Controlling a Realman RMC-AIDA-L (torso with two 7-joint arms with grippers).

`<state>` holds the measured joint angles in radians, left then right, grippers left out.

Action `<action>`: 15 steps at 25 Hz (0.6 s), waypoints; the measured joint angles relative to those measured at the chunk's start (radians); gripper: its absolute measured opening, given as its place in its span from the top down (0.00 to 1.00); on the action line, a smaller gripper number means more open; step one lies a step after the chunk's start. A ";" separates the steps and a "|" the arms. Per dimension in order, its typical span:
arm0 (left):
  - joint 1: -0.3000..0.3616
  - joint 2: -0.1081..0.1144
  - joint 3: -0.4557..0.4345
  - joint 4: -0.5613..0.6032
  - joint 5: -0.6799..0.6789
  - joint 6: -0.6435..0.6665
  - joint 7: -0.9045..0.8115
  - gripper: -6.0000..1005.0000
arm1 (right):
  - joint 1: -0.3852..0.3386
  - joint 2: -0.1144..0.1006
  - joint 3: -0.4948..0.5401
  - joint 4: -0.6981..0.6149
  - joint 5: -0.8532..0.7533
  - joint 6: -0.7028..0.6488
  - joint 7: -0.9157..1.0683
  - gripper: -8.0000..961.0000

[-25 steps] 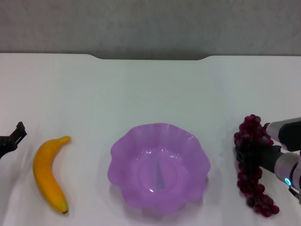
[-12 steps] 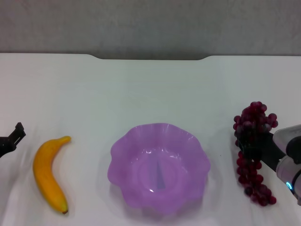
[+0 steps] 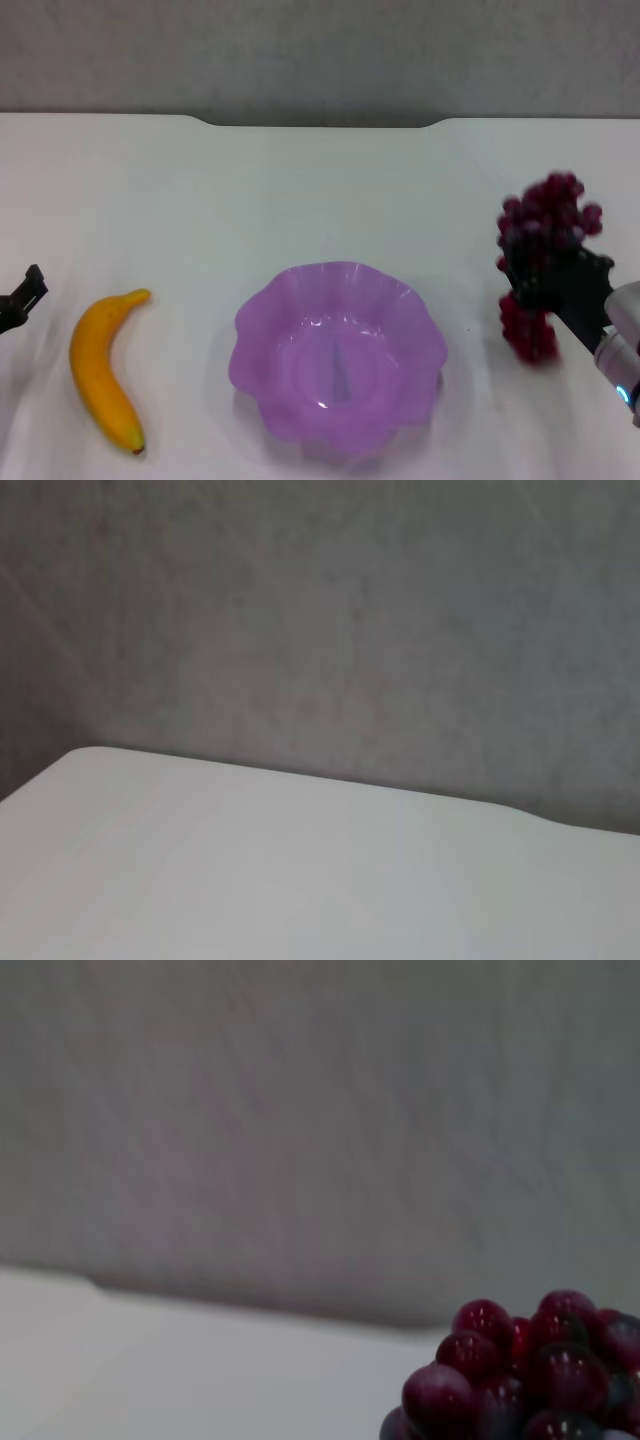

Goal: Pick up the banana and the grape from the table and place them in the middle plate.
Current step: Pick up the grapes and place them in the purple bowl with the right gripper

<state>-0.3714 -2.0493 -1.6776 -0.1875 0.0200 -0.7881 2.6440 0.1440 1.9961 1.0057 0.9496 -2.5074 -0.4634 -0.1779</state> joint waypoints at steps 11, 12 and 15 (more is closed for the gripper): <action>0.002 0.000 0.002 0.001 0.000 0.001 0.004 0.11 | -0.119 -0.001 0.008 0.367 -0.188 0.142 0.009 0.61; 0.002 0.000 0.002 0.001 0.000 0.001 0.005 0.11 | -0.106 -0.001 0.010 0.382 -0.187 0.191 0.009 0.61; 0.002 0.000 0.002 0.001 0.000 0.001 0.005 0.11 | -0.049 0.001 0.012 0.400 -0.180 0.315 0.009 0.61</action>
<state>-0.3698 -2.0494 -1.6759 -0.1862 0.0199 -0.7868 2.6487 0.0945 1.9968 1.0178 1.3498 -2.6877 -0.1480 -0.1693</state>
